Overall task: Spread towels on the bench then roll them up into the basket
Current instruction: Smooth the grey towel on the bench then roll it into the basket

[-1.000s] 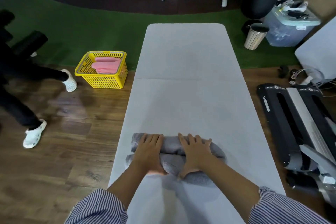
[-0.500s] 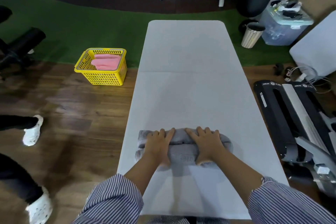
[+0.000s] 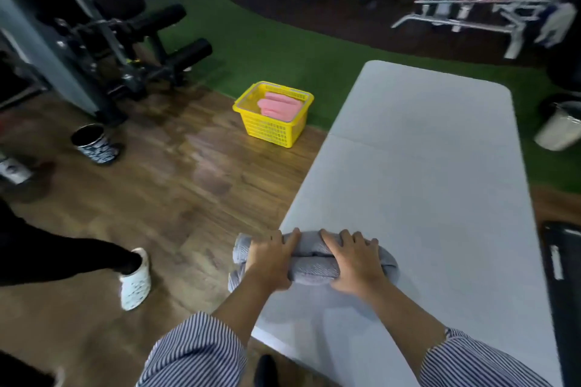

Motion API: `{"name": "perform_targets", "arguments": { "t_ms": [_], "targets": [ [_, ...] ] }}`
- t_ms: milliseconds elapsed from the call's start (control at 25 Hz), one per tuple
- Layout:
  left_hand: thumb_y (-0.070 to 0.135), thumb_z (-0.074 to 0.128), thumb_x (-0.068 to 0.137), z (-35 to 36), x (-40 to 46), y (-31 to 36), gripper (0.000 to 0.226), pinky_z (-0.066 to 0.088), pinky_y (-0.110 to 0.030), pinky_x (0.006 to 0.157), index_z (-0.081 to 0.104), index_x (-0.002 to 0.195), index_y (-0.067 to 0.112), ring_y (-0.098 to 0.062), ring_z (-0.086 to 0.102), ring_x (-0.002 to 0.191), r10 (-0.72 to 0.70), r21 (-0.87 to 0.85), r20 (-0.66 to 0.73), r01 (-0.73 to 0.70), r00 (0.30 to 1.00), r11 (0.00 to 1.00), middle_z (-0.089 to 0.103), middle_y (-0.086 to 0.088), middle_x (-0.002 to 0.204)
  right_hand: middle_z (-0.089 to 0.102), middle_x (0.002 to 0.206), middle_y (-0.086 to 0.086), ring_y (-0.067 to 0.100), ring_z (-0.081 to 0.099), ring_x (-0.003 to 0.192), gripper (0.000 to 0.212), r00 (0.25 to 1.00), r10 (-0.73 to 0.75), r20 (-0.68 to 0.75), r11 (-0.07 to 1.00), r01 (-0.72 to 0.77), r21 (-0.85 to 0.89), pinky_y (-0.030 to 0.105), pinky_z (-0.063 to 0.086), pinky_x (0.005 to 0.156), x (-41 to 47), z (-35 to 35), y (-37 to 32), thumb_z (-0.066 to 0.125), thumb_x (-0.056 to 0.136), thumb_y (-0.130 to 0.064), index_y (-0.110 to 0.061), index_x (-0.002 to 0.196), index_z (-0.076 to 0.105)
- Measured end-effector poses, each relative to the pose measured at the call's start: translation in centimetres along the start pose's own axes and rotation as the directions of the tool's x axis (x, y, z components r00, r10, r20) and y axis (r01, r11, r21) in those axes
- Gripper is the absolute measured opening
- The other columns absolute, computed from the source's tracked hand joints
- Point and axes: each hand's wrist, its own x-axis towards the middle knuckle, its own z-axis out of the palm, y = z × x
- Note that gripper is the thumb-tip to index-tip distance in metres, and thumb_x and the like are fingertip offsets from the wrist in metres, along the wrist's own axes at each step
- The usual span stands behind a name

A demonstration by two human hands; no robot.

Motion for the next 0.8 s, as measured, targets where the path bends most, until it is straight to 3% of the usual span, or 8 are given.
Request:
{"name": "perform_targets", "arguments": {
  "t_ms": [80,280,400,520,640,800],
  "targets": [
    [0.04,0.063,0.068,0.4,-1.2,-4.1,0.089,0.047,-0.036,0.08,0.017,0.142,0.022,-0.028,0.057,0.102,-0.087,-0.014,-0.017,0.087,0.996,0.996,0.054,-0.008,0.118,0.057,0.086,0.003,0.029,0.055,0.07,0.097,0.996,-0.078,-0.032,0.997,0.078,-0.019,0.042,0.04,0.06,2.4,-1.0,-3.7,0.073,0.028,-0.038,-0.031,0.121,0.047],
    [0.044,0.077,0.025,2.1,-2.7,-15.0,0.103,0.047,-0.037,0.049,0.044,0.118,0.016,-0.025,0.06,0.059,-0.241,-0.072,-0.065,0.236,0.968,0.969,0.059,-0.005,0.078,0.059,0.086,0.004,0.029,0.057,0.07,0.107,0.986,-0.168,-0.007,0.986,0.168,-0.02,0.043,0.043,0.058,9.8,-2.2,-12.9,0.076,0.019,-0.043,-0.019,0.118,0.047],
    [0.048,0.076,0.024,3.2,-2.4,-23.0,0.098,0.046,-0.037,0.047,0.052,0.112,0.014,-0.024,0.06,0.058,-0.27,-0.089,-0.035,0.266,0.962,0.96,0.06,-0.003,0.077,0.058,0.101,0.006,0.031,0.057,0.083,0.107,0.966,-0.247,0.08,0.967,0.251,-0.049,0.044,0.042,0.065,15.4,-2.8,-19.5,0.077,0.031,-0.051,-0.017,0.127,0.044],
    [0.047,0.075,0.028,3.9,-1.8,-31.3,0.094,0.047,-0.037,0.049,0.053,0.113,0.014,-0.025,0.06,0.059,-0.3,-0.085,-0.023,0.297,0.954,0.951,0.06,-0.003,0.078,0.047,0.121,0.007,0.033,0.05,0.102,0.1,0.936,-0.353,0.008,0.935,0.353,-0.036,0.046,0.038,0.078,21.4,-3.6,-25.9,0.071,0.055,-0.053,-0.019,0.138,0.027],
    [0.041,0.073,0.03,3.5,0.1,-38.6,0.088,0.048,-0.037,0.05,0.05,0.11,0.014,-0.026,0.059,0.06,-0.31,-0.078,-0.012,0.308,0.951,0.948,0.059,-0.004,0.077,0.057,0.103,0.002,0.028,0.057,0.083,0.103,0.961,-0.272,0.042,0.961,0.274,-0.036,0.042,0.04,0.064,26.0,-5.1,-30.8,0.073,0.036,-0.057,-0.022,0.126,0.038],
    [0.037,0.07,0.028,2.6,6.2,-43.5,0.084,0.046,-0.035,0.047,0.049,0.106,0.014,-0.026,0.057,0.056,-0.23,-0.081,0.006,0.23,0.973,0.97,0.057,-0.004,0.073,0.058,0.1,-0.001,0.026,0.058,0.081,0.1,0.979,-0.205,0.011,0.977,0.204,0.055,0.04,0.041,0.06,31.5,-4.9,-31.6,0.071,0.031,-0.048,-0.023,0.123,0.042]
  ]
}}
